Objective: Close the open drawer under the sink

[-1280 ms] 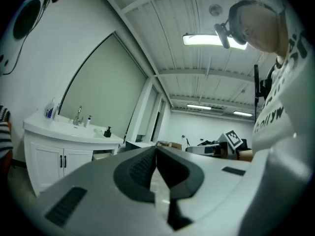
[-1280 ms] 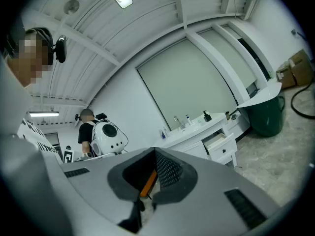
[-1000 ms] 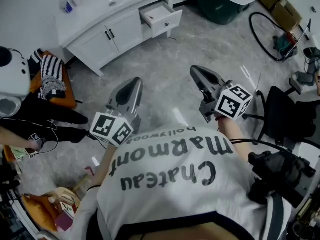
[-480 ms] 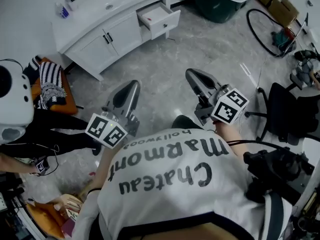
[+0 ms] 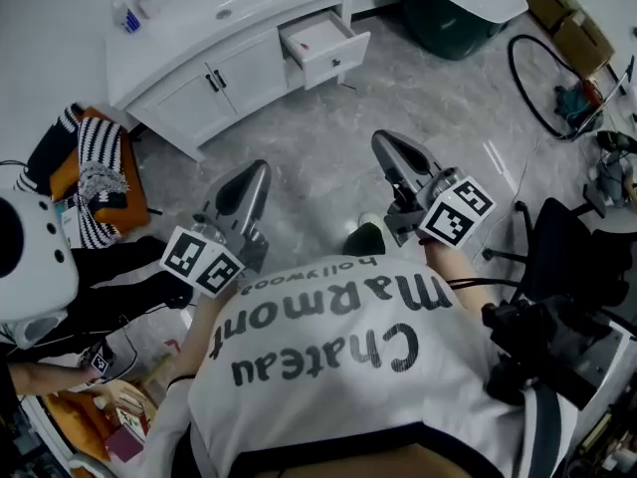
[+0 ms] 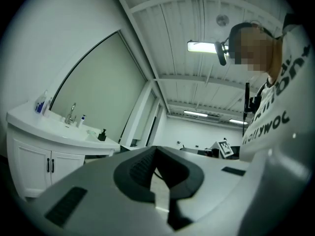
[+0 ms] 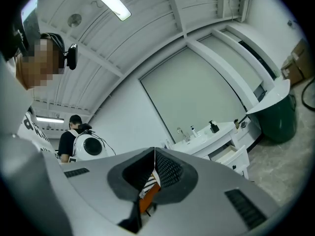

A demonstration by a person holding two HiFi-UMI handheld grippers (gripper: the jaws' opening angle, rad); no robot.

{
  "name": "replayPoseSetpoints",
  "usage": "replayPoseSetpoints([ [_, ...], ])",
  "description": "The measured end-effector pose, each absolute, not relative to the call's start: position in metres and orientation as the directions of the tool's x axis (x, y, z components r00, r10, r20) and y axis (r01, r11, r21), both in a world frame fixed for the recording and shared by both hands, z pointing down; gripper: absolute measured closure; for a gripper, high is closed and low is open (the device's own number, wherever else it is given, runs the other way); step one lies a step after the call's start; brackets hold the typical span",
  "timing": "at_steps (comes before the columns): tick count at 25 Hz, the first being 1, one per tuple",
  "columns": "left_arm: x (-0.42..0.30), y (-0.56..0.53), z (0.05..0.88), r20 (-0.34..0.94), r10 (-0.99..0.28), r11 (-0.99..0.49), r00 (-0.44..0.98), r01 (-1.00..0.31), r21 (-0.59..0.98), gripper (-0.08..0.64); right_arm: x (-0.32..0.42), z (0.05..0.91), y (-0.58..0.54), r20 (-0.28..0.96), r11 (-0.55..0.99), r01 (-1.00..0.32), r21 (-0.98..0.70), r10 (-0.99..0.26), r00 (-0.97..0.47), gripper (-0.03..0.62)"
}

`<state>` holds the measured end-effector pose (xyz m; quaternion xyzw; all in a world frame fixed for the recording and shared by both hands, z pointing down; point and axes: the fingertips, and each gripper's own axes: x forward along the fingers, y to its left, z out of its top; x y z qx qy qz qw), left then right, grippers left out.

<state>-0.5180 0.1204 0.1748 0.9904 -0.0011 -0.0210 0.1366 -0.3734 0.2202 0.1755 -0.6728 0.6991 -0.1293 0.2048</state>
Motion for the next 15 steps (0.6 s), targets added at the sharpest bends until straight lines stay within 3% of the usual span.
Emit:
replayPoseSetpoints([
  [15,-0.347,0.091,0.184,0.014,-0.161,-0.958,0.987,-0.160,0.237,0.551,-0.181,0.176,0.177,-0.056,0.119,-0.878,-0.464,-0.993,-0.105,0.580],
])
